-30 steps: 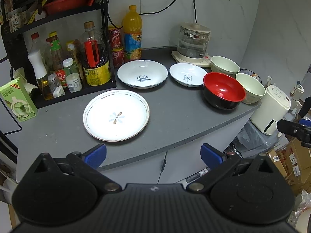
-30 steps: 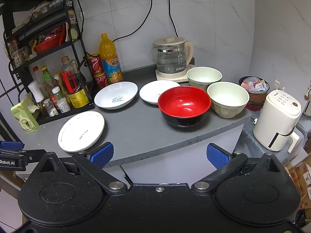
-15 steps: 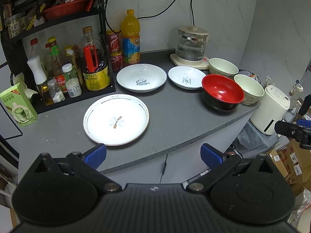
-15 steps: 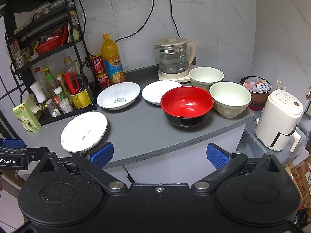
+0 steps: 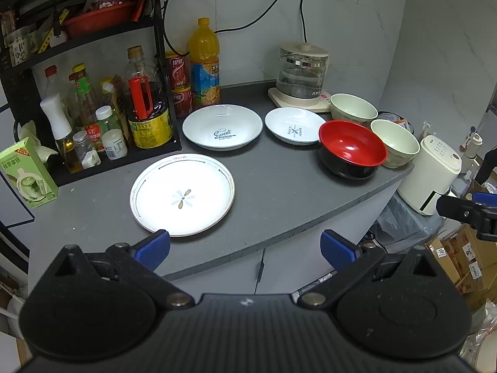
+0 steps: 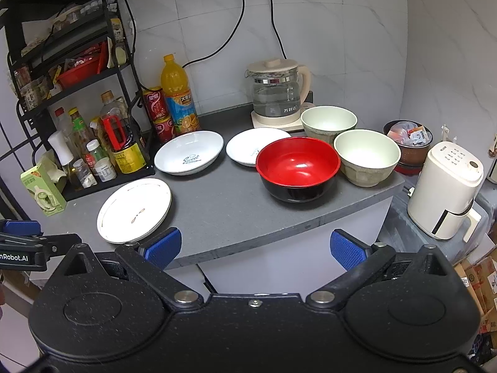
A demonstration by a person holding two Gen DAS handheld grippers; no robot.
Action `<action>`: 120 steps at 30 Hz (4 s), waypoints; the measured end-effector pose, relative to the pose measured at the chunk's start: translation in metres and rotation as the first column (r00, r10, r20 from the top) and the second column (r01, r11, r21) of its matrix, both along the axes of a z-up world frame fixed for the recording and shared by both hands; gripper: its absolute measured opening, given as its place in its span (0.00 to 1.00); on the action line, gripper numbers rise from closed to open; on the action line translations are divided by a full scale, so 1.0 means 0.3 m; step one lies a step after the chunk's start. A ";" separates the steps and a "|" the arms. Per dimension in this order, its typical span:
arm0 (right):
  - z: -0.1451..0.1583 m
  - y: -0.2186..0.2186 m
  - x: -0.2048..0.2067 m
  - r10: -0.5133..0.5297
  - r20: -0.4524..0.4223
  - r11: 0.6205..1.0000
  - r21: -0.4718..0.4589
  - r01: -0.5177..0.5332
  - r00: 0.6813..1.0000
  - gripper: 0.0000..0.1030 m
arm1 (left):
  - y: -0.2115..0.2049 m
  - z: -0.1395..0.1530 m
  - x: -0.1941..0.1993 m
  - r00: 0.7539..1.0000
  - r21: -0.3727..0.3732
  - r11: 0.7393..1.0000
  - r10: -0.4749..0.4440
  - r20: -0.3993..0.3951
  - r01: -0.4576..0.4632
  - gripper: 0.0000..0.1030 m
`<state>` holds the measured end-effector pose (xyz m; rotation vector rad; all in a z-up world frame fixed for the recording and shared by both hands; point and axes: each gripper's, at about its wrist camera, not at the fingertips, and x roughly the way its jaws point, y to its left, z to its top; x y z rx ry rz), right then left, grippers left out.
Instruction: Organize plates and bowls
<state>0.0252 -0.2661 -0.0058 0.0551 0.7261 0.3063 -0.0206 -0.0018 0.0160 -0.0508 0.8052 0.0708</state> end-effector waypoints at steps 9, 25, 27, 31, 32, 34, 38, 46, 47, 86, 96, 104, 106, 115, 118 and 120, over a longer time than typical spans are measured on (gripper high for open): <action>-0.006 -0.010 -0.006 -0.012 -0.008 1.000 -0.002 0.012 1.000 1.00 | 0.005 -0.005 -0.007 1.000 -0.002 1.000 0.002 -0.002 -0.002 0.99; -0.011 -0.040 -0.003 -0.028 -0.021 1.000 -0.005 0.028 0.999 1.00 | -0.050 0.005 0.010 1.000 -0.002 1.000 -0.005 -0.002 0.005 0.99; -0.011 -0.037 -0.001 -0.030 -0.024 1.000 -0.005 0.030 0.999 1.00 | -0.055 0.007 0.014 1.000 -0.001 1.000 -0.006 -0.001 0.006 0.99; -0.015 -0.043 0.006 -0.033 -0.033 0.999 -0.005 0.033 0.999 1.00 | -0.059 0.007 0.028 1.000 -0.004 1.000 -0.005 -0.007 0.005 0.99; -0.017 -0.046 0.010 -0.033 -0.037 0.999 -0.004 0.033 0.999 1.00 | -0.060 0.008 0.032 1.000 -0.005 1.000 -0.006 -0.008 0.006 0.99; -0.017 -0.048 0.014 -0.037 -0.039 0.999 -0.003 0.036 0.999 1.00 | -0.062 0.010 0.041 1.000 -0.008 1.000 -0.010 -0.010 0.010 0.99; -0.023 -0.061 0.035 -0.043 -0.052 0.999 0.015 0.044 0.998 1.00 | -0.074 0.012 0.069 1.000 -0.011 1.000 -0.020 -0.013 0.020 0.99; -0.029 -0.084 0.092 -0.086 -0.050 0.996 0.004 0.086 0.995 1.00 | -0.101 0.008 0.163 0.998 -0.020 0.998 -0.052 -0.027 0.051 0.99; -0.030 -0.088 0.101 -0.094 -0.051 0.996 -0.002 0.094 0.994 1.00 | -0.105 0.006 0.176 0.998 -0.020 0.998 -0.059 -0.029 0.058 0.99; -0.116 -0.321 0.578 -0.402 -0.112 0.914 0.001 0.405 0.909 0.98 | -0.400 -0.055 0.996 0.913 -0.103 0.911 -0.406 -0.043 0.400 0.97; -0.147 -0.374 0.636 -0.490 -0.137 0.865 0.043 0.499 0.861 0.76 | -0.426 -0.061 1.112 0.891 -0.148 0.883 -0.454 -0.023 0.446 0.89; -0.201 -0.427 0.699 -0.513 -0.196 0.848 0.035 0.529 0.836 0.68 | -0.480 -0.097 1.177 0.888 -0.210 0.875 -0.456 -0.051 0.437 0.73; -0.219 -0.444 0.723 -0.504 -0.214 0.850 0.050 0.525 0.837 0.68 | -0.504 -0.114 1.194 0.889 -0.209 0.877 -0.454 -0.062 0.433 0.70; -0.312 -0.525 0.853 -0.440 -0.279 0.874 0.085 0.478 0.854 0.62 | -0.640 -0.188 1.285 0.885 -0.226 0.876 -0.456 -0.096 0.427 0.58; -0.352 -0.552 0.904 -0.415 -0.319 0.877 0.108 0.468 0.852 0.53 | -0.687 -0.221 1.332 0.882 -0.232 0.876 -0.456 -0.117 0.422 0.51; -0.373 -0.569 0.928 -0.395 -0.336 0.882 0.122 0.455 0.855 0.47 | -0.718 -0.247 1.362 0.879 -0.237 0.875 -0.460 -0.130 0.423 0.48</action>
